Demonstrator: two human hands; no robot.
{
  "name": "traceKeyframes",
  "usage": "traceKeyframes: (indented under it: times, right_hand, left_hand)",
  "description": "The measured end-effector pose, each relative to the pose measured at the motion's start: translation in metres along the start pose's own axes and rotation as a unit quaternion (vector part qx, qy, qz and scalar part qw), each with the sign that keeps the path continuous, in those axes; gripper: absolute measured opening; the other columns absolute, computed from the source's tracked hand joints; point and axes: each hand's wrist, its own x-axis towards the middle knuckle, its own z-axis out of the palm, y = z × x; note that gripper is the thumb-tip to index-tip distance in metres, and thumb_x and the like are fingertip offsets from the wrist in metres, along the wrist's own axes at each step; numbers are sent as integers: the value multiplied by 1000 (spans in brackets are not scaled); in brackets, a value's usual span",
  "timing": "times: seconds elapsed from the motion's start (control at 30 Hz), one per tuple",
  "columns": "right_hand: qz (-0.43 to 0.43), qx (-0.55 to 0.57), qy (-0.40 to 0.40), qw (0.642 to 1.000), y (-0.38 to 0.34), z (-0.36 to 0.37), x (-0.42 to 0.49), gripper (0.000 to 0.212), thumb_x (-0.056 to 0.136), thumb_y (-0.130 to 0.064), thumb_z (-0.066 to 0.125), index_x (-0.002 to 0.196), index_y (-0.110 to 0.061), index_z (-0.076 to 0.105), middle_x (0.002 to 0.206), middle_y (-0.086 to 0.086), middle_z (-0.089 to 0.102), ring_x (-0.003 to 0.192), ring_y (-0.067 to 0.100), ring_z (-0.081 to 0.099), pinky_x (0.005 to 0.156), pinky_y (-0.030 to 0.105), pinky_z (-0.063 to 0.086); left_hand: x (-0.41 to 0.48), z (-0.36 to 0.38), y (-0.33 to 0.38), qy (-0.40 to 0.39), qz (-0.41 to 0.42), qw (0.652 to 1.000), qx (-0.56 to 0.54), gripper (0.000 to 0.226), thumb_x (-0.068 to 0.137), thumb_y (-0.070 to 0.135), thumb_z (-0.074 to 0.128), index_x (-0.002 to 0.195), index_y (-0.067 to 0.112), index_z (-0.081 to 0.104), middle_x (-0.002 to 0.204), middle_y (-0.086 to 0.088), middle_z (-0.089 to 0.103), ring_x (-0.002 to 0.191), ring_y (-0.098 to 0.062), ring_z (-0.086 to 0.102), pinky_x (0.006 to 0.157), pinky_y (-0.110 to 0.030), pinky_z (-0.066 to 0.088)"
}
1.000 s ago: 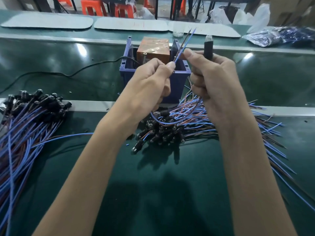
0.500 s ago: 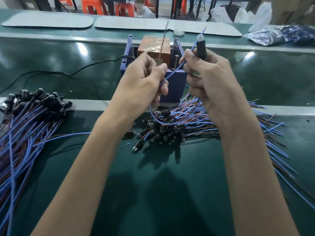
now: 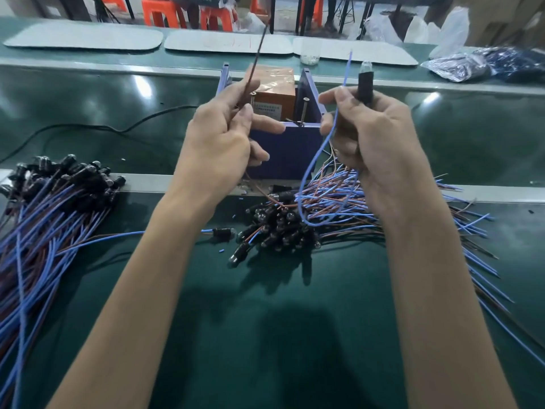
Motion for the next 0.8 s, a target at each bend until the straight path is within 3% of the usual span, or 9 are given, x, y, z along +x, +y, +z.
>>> traceKeyframes:
  times: [0.17, 0.4, 0.63, 0.8]
  right_hand:
    - [4, -23, 21, 1000, 2, 1, 2, 19, 100, -10, 46, 92, -8, 63, 48, -5, 42, 38, 3, 25, 35, 13, 20]
    - [-2, -23, 31, 999, 3, -1, 3, 11, 97, -8, 49, 97, -14, 58, 47, -9, 37, 41, 4, 27, 39, 15, 23]
    - [23, 1, 49, 999, 3, 0, 6, 23, 94, 1, 41, 90, -8, 62, 47, -9, 34, 38, 2, 23, 35, 14, 19]
    - [41, 33, 59, 997, 1, -2, 9, 30, 88, 2, 34, 89, -8, 62, 51, -6, 31, 39, 3, 20, 33, 15, 17]
  left_hand:
    - [5, -8, -9, 58, 17, 997, 48, 38, 102, 13, 44, 136, 28, 52, 82, 12, 73, 47, -1, 53, 57, -19, 50]
    - [7, -15, -12, 108, 33, 987, 115, 50, 101, 15, 45, 148, 30, 35, 80, 20, 71, 43, -1, 59, 60, -22, 52]
    - [6, -11, -12, 121, 27, 982, 139, 33, 100, 16, 47, 126, 29, 62, 74, 20, 69, 38, -1, 54, 54, -20, 51]
    - [6, -12, -12, 133, 13, 980, 147, 25, 99, 18, 47, 114, 21, 67, 71, 22, 67, 39, -1, 52, 53, -12, 43]
